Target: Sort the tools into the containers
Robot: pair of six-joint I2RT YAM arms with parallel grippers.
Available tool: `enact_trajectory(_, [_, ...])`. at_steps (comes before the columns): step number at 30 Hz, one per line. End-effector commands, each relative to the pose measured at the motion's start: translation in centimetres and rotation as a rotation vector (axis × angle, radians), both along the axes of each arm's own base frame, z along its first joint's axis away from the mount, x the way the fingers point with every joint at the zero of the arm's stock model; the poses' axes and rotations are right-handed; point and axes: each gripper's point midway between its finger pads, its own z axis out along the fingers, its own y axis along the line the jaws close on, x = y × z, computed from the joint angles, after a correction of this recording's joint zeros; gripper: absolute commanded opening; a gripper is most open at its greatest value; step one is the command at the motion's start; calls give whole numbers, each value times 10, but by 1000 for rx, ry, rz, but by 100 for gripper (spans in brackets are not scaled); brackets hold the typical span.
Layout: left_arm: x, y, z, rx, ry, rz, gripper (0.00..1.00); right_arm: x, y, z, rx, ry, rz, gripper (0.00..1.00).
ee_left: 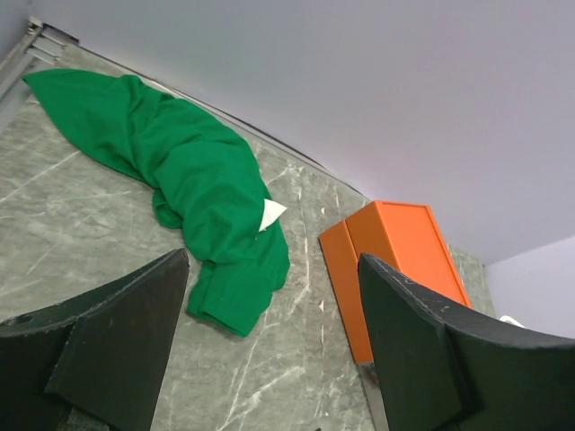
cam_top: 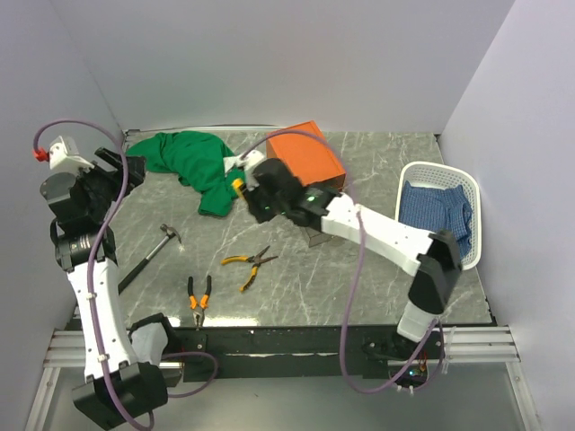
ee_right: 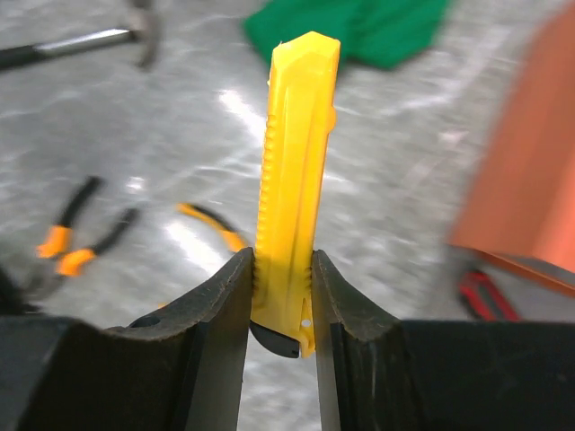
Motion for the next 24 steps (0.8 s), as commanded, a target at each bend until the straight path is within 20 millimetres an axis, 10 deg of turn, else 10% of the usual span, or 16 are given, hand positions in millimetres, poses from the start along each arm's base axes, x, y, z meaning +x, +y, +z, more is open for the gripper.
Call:
enact_trajectory(1, [11, -7, 31, 38, -93, -52, 82, 22, -46, 16, -77, -146, 12, 0])
enact_trajectory(14, [24, -5, 28, 34, -98, -64, 82, 50, -196, -15, -424, -314, 147, 0])
enact_trajectory(24, [23, -8, 26, 27, -91, -76, 82, 45, -223, -64, -600, -314, 400, 0])
